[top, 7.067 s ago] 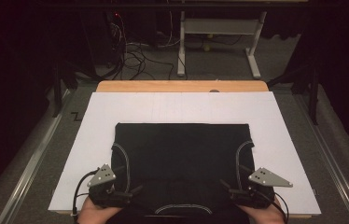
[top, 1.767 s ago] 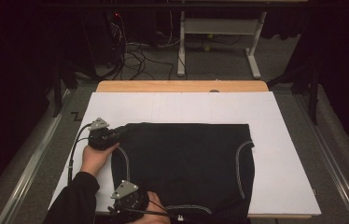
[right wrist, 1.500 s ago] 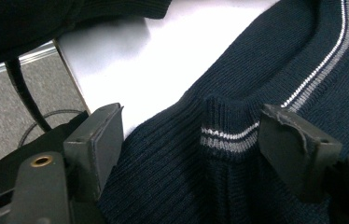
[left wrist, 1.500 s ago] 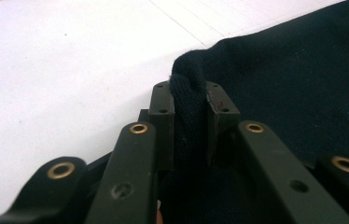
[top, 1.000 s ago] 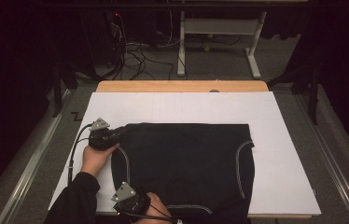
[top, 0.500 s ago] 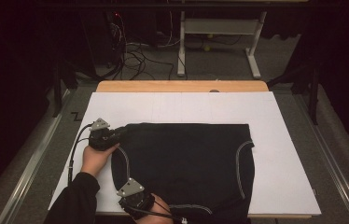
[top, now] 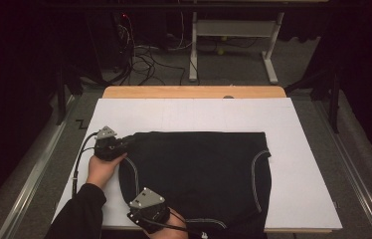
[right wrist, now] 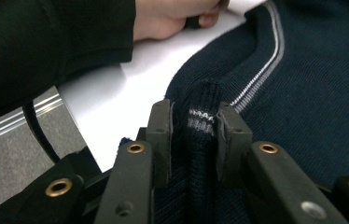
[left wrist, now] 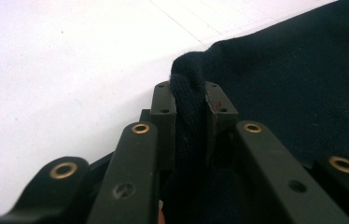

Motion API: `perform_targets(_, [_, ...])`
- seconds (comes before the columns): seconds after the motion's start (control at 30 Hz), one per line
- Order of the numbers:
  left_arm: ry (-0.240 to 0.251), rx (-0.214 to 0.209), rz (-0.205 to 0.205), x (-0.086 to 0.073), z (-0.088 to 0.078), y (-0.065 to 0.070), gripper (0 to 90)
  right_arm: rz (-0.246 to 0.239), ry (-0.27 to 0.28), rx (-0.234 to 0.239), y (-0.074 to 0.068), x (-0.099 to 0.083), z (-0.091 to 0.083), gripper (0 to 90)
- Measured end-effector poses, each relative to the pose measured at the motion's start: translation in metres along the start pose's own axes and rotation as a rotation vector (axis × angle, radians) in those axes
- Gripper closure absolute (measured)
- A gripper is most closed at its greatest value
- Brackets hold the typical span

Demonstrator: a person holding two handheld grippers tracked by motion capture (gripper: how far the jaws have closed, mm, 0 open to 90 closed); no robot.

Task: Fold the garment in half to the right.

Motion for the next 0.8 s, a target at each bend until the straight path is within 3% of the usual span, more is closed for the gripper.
perform_targets(0.23, [-0.021,0.023,-0.066,0.001,-0.001,0.003,73.9,-0.018,0.052,0.018,0.001,0.006,-0.013,71.7])
perform_targets(0.37, [0.009,0.041,-0.105,0.012,-0.003,0.008,74.0,-0.02,0.083,0.025,0.004,0.009,-0.019,71.7])
perform_targets(0.6, [0.015,0.055,-0.077,0.03,-0.008,0.019,74.6,-0.02,0.121,0.03,0.007,0.015,-0.029,71.8])
perform_targets(0.8, [0.029,0.074,-0.089,0.047,-0.016,0.02,74.5,-0.009,0.156,0.037,0.01,0.022,-0.039,71.8])
Point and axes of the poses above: each handheld gripper's, and its own axes: z roughly forward along the jaws, x roughly out of its top, y roughly to its right, the point moved 10 cm from there along z, roughly forward along the jaws, and after that the axes turned 1 degree about -y, right-handed, at the moved point
